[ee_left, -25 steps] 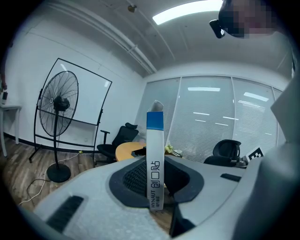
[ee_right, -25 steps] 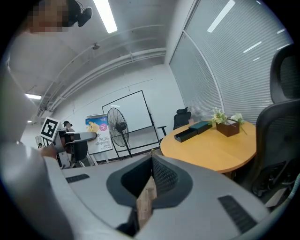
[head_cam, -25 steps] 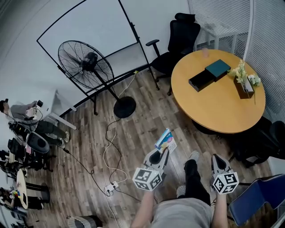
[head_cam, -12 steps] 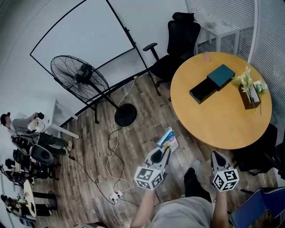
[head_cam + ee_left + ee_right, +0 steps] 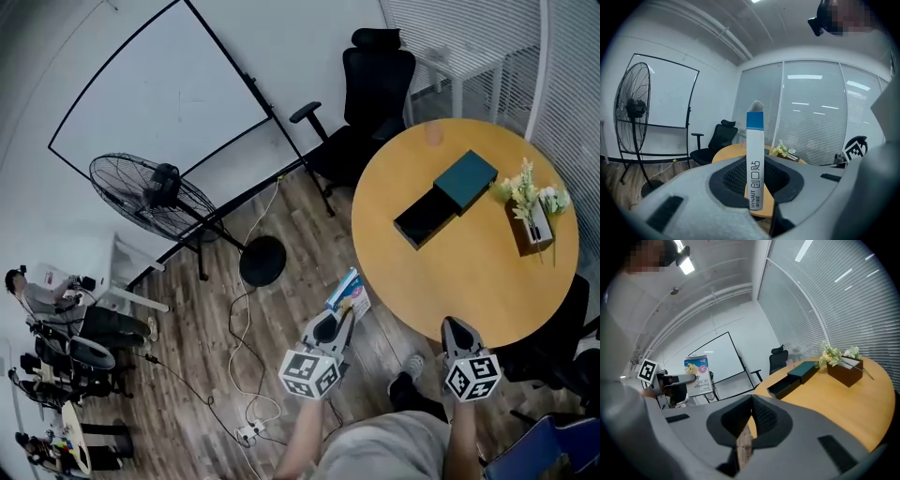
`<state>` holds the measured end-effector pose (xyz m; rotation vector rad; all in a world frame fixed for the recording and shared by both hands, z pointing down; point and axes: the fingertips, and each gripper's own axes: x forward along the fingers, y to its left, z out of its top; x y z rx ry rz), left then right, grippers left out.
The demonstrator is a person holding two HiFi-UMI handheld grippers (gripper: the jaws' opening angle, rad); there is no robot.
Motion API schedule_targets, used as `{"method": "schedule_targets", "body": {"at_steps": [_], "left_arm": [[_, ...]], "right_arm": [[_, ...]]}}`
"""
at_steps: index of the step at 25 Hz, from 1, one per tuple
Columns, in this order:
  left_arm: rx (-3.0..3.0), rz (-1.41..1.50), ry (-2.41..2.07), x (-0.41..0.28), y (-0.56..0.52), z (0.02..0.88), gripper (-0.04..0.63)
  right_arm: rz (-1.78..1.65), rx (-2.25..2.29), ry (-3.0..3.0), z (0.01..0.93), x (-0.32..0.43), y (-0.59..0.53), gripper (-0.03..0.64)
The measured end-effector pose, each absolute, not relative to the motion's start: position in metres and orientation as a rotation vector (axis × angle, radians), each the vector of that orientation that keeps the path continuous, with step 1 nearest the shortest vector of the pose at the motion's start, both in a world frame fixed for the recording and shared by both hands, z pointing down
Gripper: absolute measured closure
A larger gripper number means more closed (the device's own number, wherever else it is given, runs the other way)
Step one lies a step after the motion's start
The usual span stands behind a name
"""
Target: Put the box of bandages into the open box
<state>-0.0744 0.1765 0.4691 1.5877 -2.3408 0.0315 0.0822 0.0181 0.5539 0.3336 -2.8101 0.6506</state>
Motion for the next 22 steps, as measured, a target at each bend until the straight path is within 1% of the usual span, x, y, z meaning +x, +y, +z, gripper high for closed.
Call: {"method": "schedule_targets", "body": {"at_steps": [9,22], "left_arm": [[1.669,0.074,-2.295,-0.125,0.105,0.467,0.532],[1.759,0.092,-2.184,-0.144,0.042,0.487,0.531]], "right_arm": [[0.693,0.328,-2.817,0.560,0.024,-0.041,0.620],[0.706,0.375,-2.803,0.567,0.012,-0.071,0.620]]}}
